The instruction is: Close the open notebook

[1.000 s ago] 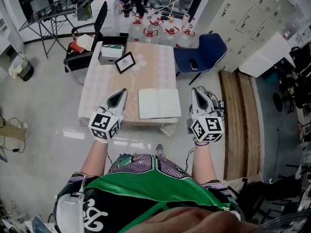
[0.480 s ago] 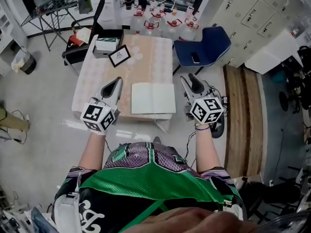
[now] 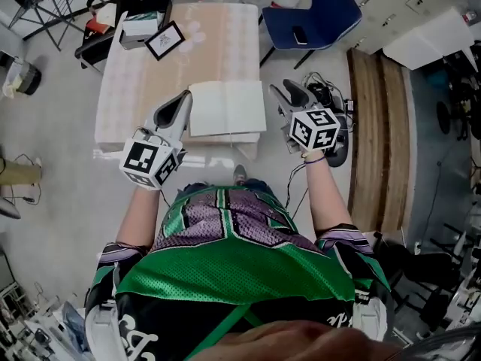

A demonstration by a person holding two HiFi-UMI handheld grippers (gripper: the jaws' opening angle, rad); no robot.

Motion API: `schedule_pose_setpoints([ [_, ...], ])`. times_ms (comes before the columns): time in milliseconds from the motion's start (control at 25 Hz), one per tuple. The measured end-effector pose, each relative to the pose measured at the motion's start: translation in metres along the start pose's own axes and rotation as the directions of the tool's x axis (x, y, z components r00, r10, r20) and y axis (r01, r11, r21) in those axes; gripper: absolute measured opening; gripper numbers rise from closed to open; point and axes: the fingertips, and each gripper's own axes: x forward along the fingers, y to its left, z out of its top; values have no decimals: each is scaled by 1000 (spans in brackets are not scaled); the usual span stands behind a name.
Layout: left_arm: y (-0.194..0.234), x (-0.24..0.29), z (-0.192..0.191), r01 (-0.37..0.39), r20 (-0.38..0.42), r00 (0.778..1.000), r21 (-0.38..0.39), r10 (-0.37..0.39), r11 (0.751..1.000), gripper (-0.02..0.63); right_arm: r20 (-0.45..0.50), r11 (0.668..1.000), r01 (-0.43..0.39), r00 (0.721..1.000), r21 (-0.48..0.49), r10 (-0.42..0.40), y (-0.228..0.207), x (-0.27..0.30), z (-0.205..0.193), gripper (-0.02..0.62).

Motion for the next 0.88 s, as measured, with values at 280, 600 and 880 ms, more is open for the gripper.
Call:
schedule_pose_setpoints([
  [280,-15,9,-10,-12,-16,1000,-25,11,1000,15,-155,995,-53,986,82,65,-14,17,-63,169],
  [600,-23,-1,-23,-68,-38,997,-52,66,996,15,-309,986,-72,944,153,117,-30,28,-140,169],
  [880,-25,2,-36,-108,-79,991,-51,104,993,15,-389,973,-58,910,222,143,-48,40,-193,169],
])
